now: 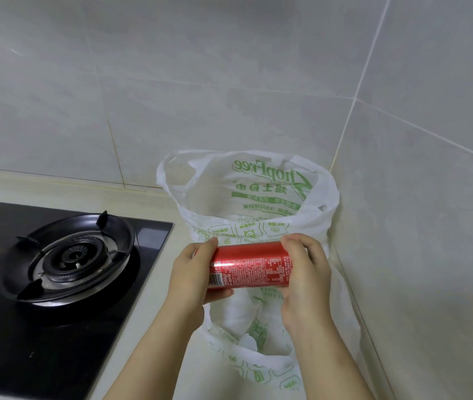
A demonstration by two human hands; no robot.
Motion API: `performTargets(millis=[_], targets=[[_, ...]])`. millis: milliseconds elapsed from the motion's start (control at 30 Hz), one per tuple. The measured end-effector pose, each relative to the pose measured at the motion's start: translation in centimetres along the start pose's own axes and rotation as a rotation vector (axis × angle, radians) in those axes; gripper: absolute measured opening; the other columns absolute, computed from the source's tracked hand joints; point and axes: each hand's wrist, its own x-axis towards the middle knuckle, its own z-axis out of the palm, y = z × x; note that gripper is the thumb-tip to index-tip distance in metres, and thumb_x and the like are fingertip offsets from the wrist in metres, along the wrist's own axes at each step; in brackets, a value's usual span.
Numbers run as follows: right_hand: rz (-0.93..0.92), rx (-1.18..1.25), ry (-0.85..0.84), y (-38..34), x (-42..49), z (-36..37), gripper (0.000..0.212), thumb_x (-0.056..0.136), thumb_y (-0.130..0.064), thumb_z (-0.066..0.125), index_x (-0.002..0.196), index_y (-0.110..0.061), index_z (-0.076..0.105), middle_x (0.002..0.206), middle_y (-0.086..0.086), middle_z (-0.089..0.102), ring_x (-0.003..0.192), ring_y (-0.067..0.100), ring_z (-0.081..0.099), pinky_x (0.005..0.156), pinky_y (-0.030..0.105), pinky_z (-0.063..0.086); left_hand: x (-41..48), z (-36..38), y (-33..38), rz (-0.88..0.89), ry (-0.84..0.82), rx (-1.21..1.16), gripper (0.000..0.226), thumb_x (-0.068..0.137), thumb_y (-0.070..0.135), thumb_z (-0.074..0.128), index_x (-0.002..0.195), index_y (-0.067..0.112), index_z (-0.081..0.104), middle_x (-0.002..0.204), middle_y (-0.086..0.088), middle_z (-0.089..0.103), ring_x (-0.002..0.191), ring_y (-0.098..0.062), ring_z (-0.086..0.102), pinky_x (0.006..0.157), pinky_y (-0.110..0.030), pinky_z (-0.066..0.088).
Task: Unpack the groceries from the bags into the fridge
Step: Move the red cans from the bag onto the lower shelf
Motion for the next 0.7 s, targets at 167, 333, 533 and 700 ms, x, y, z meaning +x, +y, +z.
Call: performTargets(millis=[167,333,533,700], targets=[[0.085,-0.031,-0.027,1.5,-1.1,0.7,0.007,0.087,-0.015,0.059,0.084,-0.022,0.060,0.085,0.004,0.060,0.071,0.017,0.060,0.054,0.028,0.047,-1.2,-1.9,-0.2,0.014,0.114,0.074,0.021,0.093,0.031,0.052,0.097,0.011,0.057,0.080,-0.008,0.060,0.068,-0.020,0.062,0.044,-0.025,0.051],[0.188,-0.091,-0.145,3.7,-2.3,2.7,0.010,0.087,-0.015,0.059,0.081,-0.023,0.057,0.078,0.002,0.057,0.065,0.015,0.057,0.047,0.023,0.043,-3.4,-5.6,-0.7,-0.039,0.256,0.052,0.022,0.092,0.033,0.052,0.100,0.013,0.056,0.087,-0.008,0.060,0.075,-0.020,0.063,0.049,-0.028,0.052],[0.346,-0.129,-0.337,7.8,-7.0,6.6,0.012,0.086,-0.014,0.060,0.077,-0.021,0.056,0.071,0.001,0.057,0.059,0.013,0.056,0.050,0.023,0.042,-7.8,-12.6,-1.8,-0.043,0.503,-0.002,0.021,0.091,0.035,0.052,0.095,0.015,0.055,0.087,-0.010,0.060,0.078,-0.025,0.065,0.049,-0.029,0.051],[0.415,-0.191,-0.533,10.2,-12.4,8.7,0.009,0.088,-0.018,0.059,0.081,-0.021,0.056,0.077,0.004,0.058,0.065,0.015,0.059,0.053,0.026,0.046,-12.9,-17.6,-2.4,-0.047,0.664,-0.043,0.020,0.093,0.036,0.049,0.098,0.018,0.054,0.092,-0.011,0.062,0.082,-0.023,0.065,0.054,-0.030,0.054]])
